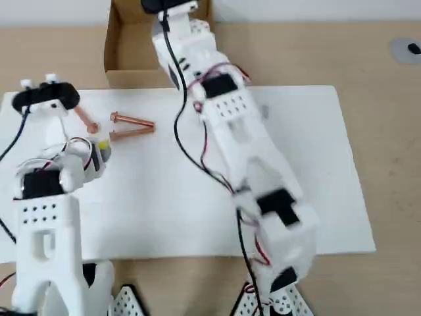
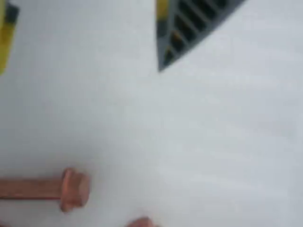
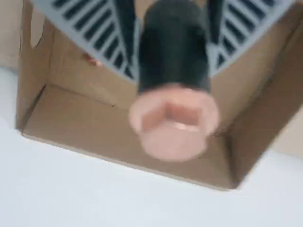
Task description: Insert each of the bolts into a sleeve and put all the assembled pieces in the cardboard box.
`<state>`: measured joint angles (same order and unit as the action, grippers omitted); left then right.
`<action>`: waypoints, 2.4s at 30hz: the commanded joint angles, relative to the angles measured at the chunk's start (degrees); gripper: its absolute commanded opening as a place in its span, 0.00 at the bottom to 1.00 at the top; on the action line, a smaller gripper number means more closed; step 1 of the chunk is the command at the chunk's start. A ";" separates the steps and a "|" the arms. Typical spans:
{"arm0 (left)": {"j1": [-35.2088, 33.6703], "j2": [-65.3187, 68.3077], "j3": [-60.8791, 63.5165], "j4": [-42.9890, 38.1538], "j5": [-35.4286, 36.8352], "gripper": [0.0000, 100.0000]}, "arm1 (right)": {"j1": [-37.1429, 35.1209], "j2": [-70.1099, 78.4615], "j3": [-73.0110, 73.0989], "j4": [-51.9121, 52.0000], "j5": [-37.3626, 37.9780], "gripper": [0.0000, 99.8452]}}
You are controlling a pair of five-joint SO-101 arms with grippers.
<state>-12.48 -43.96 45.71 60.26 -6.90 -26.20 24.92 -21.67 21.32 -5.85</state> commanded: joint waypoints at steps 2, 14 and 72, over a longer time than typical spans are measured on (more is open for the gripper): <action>0.79 0.40 0.00 -0.88 -0.44 0.22 | 3.38 13.05 -20.97 -1.67 0.35 0.01; 0.88 0.84 -0.18 -0.79 -3.43 0.22 | 5.58 38.90 -49.63 10.20 -15.21 0.01; 0.53 3.56 -7.91 14.15 3.43 0.18 | 5.23 25.80 -68.53 81.32 -1.76 0.18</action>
<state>-12.40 -42.02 42.90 72.75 -6.02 -20.92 59.38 -91.38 96.57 -7.69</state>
